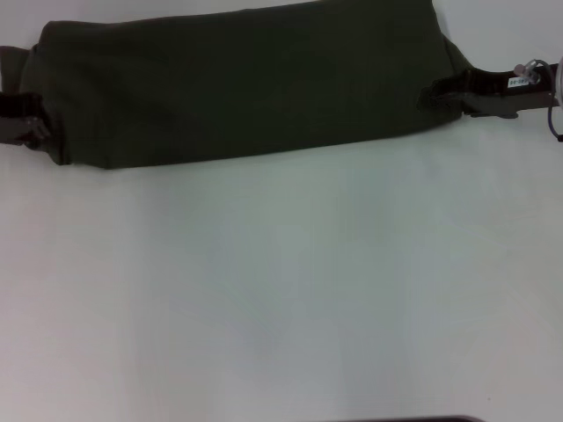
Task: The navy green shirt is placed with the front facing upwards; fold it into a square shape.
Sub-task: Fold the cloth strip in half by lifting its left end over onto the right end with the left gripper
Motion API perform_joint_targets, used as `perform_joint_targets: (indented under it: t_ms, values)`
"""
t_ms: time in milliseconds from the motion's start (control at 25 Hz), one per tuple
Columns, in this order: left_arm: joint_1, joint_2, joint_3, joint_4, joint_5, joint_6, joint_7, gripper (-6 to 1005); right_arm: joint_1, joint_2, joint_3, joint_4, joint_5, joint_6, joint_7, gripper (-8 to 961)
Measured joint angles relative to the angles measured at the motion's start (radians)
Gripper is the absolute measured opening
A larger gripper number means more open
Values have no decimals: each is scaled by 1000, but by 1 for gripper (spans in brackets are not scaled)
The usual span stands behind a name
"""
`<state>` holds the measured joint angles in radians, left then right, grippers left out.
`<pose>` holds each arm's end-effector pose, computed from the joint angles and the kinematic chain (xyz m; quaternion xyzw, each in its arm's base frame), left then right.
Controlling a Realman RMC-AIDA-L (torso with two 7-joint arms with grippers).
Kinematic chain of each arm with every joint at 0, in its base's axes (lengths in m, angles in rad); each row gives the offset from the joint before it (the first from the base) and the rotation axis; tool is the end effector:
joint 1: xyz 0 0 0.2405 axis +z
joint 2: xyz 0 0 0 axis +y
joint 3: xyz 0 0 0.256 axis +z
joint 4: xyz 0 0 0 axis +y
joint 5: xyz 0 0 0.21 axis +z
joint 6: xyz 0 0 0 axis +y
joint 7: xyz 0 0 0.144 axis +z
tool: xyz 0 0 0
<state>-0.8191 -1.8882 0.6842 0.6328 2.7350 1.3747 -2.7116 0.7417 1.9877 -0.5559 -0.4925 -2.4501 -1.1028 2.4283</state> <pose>-0.2905 0.4077 0.0698 -0.7125 -0.6644 0.0443 0.2212 0.3031 0.4028 0.0135 -0.7150 0.6518 0.1235 0.2208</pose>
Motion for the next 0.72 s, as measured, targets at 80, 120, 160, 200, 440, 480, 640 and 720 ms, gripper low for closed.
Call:
perform_joint_targets:
  t_ms: [80,120,160,200,440,480,640,720]
  values:
    - [-3,0,0,3,0,1,-1,37,-2,-2,0,-6,0,-9,0,595]
    - [-3,0,0,4,0,1,-2,37,-3,-3,0,-7,0,-12,0,561]
    - [-4,0,0,4,0,2,-3,37,-4,-3,0,-8,0,-16,0,527]
    - [-4,0,0,4,0,2,-3,37,-4,-5,0,-9,0,-21,0,502]
    - [-3,2,0,5,0,12,-3,37,-15,-18,0,-24,-1,-60,7,349]
    - [-3,2,0,6,0,13,-3,37,-19,-19,0,-30,-1,-64,11,323]
    - [-3,4,1,5,0,25,2,37,-30,-24,1,-39,-2,-86,22,206]
    - [-2,5,4,5,4,46,5,37,-36,-30,1,-39,-3,-114,24,125]
